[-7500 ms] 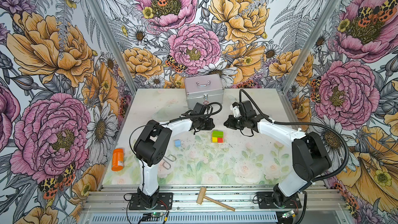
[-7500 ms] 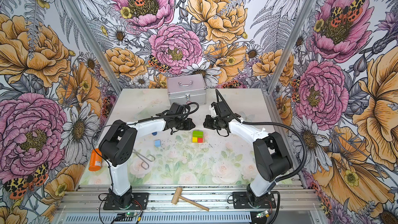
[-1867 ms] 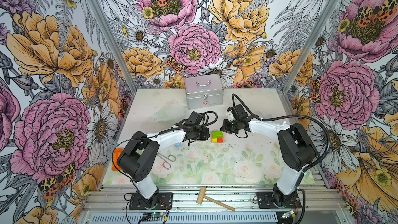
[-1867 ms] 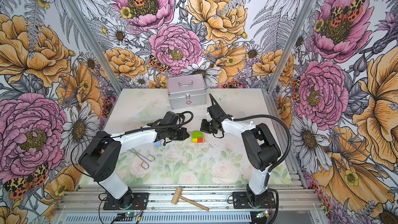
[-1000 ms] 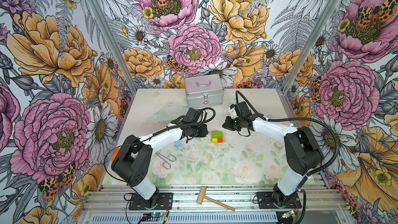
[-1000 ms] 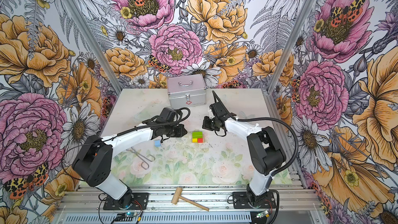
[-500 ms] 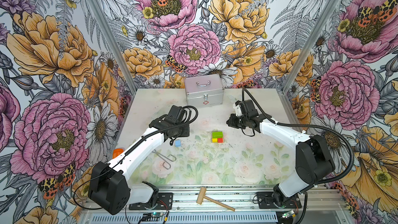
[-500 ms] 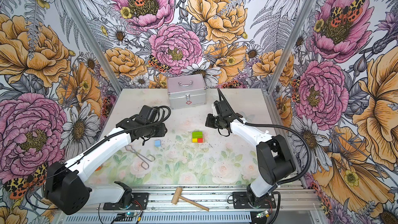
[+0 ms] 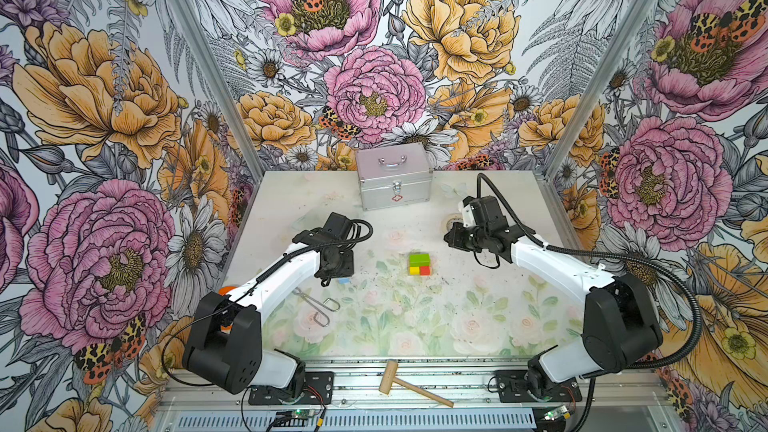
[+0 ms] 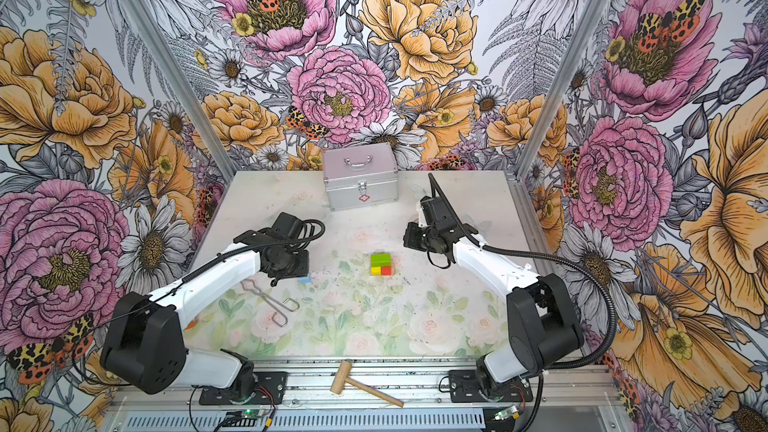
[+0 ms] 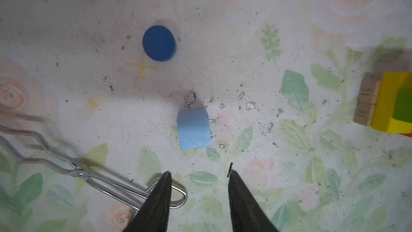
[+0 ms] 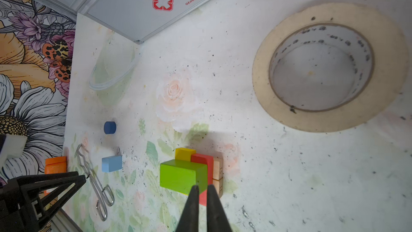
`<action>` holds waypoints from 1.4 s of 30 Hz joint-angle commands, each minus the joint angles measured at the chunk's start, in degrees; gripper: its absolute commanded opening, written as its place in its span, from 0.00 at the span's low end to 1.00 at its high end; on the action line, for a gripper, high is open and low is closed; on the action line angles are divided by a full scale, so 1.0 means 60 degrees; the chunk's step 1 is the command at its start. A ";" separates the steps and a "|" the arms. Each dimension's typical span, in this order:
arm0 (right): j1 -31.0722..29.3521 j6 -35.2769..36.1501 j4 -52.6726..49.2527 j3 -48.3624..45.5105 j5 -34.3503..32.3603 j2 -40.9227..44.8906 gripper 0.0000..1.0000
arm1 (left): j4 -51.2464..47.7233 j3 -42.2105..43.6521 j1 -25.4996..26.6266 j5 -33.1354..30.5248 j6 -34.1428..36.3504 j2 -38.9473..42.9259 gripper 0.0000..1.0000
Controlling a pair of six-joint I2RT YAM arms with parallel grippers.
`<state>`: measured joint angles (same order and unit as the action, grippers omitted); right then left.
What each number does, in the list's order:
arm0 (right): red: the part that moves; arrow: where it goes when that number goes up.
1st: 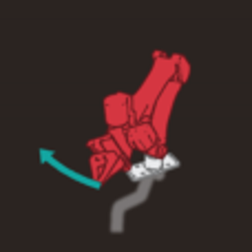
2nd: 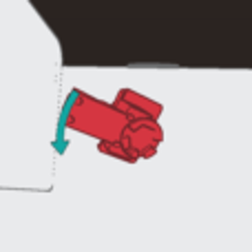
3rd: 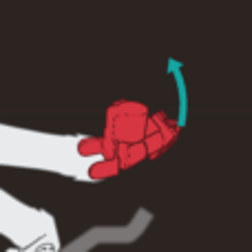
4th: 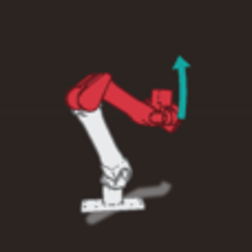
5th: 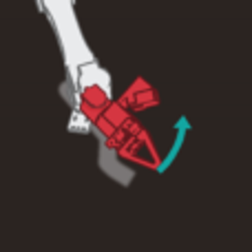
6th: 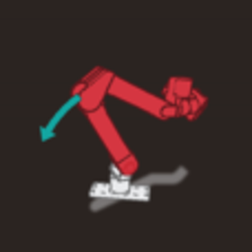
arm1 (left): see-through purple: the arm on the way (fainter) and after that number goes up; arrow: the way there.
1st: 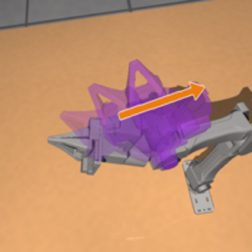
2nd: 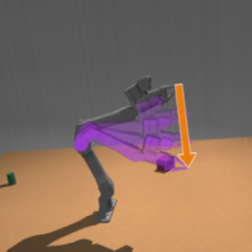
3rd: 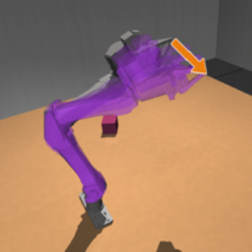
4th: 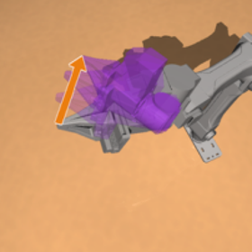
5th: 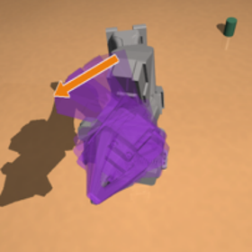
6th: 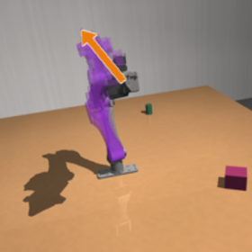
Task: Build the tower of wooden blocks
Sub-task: 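Move the left gripper over the light-blue cube while the right gripper hovers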
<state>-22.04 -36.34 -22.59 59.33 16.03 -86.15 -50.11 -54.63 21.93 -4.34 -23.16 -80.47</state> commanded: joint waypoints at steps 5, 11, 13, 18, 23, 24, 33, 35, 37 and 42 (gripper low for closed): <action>0.0049 0.0103 0.0008 0.0040 -0.0179 -0.0096 0.15 | 0.0395 0.0309 -0.0262 0.0172 -0.0198 0.0491 0.44; 0.0092 0.0094 0.0008 -0.0009 -0.0204 -0.0045 0.22 | 0.0588 0.0320 -0.0303 0.0378 -0.0198 0.0237 0.44; 0.0110 0.0118 0.0008 -0.0028 -0.0196 -0.0004 0.26 | 0.0616 0.0301 -0.0280 0.0437 -0.0198 0.0115 0.44; 0.0214 0.0125 0.0004 -0.0145 -0.0233 0.0134 0.36 | 0.0705 0.0262 -0.0290 0.0489 -0.0183 -0.0134 0.44; 0.0275 0.0131 0.0000 -0.0246 -0.0240 0.0182 0.43 | 0.0719 0.0228 -0.0260 0.0478 -0.0180 -0.0363 0.44; 0.0281 0.0120 0.0016 -0.0236 -0.0240 0.0179 0.44 | 0.0719 0.0228 -0.0257 0.0453 -0.0169 -0.0408 0.44; 0.0329 0.0129 0.0016 -0.0323 -0.0269 0.0193 0.45 | 0.0853 0.0007 -0.0286 0.0426 -0.0008 -0.0944 0.45; 0.0323 0.0132 0.0023 -0.0364 -0.0295 0.0235 0.45 | 0.0895 -0.0068 -0.0288 0.0495 0.0017 -0.1088 0.45; 0.0355 0.0110 0.0015 -0.0405 -0.0308 0.0293 0.46 | 0.0896 -0.0170 -0.0272 0.0478 0.0051 -0.1240 0.46; 0.0433 0.0116 0.0013 -0.0499 -0.0314 0.0427 0.46 | 0.0895 -0.0327 -0.0286 0.0372 0.0123 -0.1397 0.46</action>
<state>-19.86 -35.94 -22.74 56.71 15.05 -85.56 -46.19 -55.05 20.75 -2.28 -23.57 -88.66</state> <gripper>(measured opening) 0.456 0.460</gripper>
